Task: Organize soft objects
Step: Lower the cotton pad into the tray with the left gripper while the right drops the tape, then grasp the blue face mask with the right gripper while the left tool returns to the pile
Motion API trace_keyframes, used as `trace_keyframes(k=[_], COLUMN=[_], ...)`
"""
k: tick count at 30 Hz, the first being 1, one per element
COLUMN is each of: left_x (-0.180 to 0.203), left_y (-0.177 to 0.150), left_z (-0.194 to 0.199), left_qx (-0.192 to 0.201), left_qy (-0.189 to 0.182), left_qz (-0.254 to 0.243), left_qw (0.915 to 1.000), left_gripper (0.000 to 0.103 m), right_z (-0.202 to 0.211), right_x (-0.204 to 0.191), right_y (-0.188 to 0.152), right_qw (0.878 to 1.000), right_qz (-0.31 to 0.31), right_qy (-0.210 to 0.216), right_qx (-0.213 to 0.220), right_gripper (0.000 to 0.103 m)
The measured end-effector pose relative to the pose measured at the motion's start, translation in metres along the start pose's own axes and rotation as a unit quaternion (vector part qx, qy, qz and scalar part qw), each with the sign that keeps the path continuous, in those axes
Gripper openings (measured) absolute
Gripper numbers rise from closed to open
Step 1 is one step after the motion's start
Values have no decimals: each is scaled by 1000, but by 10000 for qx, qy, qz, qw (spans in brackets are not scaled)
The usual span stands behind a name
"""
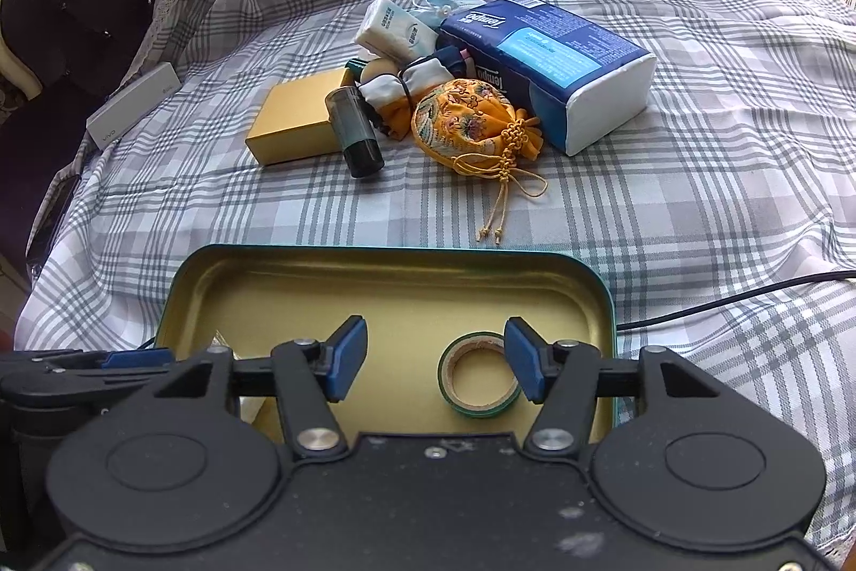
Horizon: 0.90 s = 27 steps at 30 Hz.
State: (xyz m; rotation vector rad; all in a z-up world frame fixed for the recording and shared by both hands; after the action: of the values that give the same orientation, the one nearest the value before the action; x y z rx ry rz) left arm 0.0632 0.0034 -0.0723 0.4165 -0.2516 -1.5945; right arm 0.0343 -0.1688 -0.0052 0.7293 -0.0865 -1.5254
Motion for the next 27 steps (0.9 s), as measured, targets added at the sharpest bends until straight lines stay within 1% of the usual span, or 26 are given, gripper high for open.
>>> trace_keyframes(k=[10, 22, 25, 27], left_x=[1, 1, 0, 0], left_y=[-6, -2, 1, 3], left_z=[-4, -1, 1, 3], left_qx=[-88, 72, 155, 248], left_qy=[102, 238, 322, 377], left_qz=[-33, -52, -80, -88], left_qw=[9999, 9997, 9993, 9989], left_gripper=[53, 53, 57, 57], right_z=[-6, -11, -11, -10], right_x=[2, 6, 6, 5], right_y=[-7, -9, -6, -4], right_qw=[9999, 9996, 9997, 9998], right_qz=[-8, 2, 2, 8], right_qy=[-47, -88, -94, -98], right_qx=[-166, -259, -211, -152], right_gripper=[56, 56, 57, 57])
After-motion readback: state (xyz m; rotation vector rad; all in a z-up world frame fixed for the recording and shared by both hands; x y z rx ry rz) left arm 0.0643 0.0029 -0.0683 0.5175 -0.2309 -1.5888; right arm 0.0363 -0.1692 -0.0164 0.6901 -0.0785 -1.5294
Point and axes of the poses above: each gripper's, at about its wrist camera, not at the fingertips, and z roughly against the way its jaws point, x to its right, y to its top, the point moved 10 cm from there along -z, roughly the way its jaws point, and after that the axes turned 12 degrees about y, right-handed, at the moved point
